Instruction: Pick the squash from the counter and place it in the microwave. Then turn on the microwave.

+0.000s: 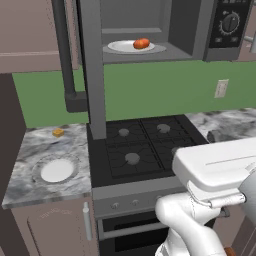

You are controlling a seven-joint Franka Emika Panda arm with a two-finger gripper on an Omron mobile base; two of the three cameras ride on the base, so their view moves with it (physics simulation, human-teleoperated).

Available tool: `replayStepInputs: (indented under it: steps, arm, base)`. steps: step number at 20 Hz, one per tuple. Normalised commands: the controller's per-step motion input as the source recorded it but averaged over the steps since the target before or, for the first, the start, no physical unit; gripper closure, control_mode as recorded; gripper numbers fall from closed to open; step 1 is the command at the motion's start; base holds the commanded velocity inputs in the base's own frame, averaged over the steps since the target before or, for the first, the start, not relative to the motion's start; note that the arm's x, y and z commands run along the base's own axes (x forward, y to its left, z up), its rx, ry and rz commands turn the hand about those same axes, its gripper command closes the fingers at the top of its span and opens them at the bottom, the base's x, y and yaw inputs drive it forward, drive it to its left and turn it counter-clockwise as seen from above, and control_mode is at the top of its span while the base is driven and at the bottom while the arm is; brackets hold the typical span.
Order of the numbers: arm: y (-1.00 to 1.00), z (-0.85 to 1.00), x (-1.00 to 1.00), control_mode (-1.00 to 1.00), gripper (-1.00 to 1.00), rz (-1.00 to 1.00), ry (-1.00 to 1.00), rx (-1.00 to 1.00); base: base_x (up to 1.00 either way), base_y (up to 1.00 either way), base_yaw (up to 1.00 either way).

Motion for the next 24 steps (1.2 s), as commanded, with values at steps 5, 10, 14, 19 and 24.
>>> replayStepInputs:
  steps: [5,10,14,19,24]
  arm:
    - [0.32,0.00,0.00,-1.00,1.00,0.00,-0.04,0.00]
    - [0.34,0.00,0.00,-1.00,1.00,0.00,-0.04,0.00]
    - [0.35,0.00,0.02,-1.00,1.00,0.00,-0.02,0.00]
    - [0.35,0.00,0.13,-1.00,1.00,0.00,0.00,0.00]
    - [0.37,0.00,0.18,-1.00,1.00,0.00,0.00,0.00]
  base:
    - [0.00,0.00,0.00]
    - [0.00,0.00,0.00]
    - [0.00,0.00,0.00]
    - [0.00,0.00,0.00]
    - [0.00,0.00,0.00]
